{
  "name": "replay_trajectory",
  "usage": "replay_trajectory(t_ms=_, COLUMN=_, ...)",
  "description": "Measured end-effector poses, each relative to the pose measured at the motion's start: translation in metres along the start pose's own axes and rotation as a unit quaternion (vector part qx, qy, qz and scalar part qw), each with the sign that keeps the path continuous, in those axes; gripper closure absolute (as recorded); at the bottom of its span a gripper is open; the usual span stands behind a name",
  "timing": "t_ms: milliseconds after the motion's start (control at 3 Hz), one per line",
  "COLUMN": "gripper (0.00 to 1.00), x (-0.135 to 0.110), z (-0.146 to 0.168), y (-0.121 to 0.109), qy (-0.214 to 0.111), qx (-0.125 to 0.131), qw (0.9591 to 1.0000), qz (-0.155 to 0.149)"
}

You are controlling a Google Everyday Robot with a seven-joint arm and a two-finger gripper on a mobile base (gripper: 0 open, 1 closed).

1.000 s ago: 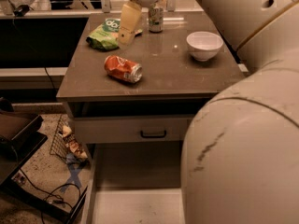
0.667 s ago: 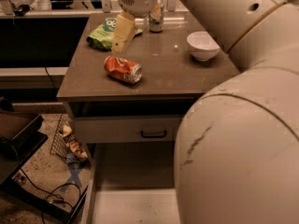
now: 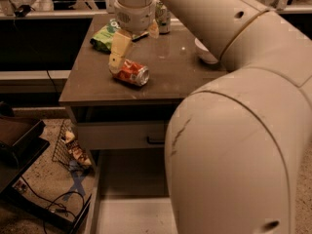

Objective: Place coke can upright

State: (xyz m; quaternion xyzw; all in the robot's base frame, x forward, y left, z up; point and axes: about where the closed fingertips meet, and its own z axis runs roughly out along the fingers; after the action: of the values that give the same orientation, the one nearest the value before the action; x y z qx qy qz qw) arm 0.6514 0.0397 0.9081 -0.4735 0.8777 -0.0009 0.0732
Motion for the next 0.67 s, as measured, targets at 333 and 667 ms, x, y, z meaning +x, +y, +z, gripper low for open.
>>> replay_trajectory(t_ms=333, gripper=0.0, x=-0.02, z=0.022, y=-0.001, qy=0.005, qx=-0.022, qw=0.9997, qz=-0.008)
replay_trajectory(t_ms=667, gripper=0.0, x=-0.034, z=0.041, y=-0.005, qy=0.007, qx=-0.038, qw=0.9992, qz=-0.008)
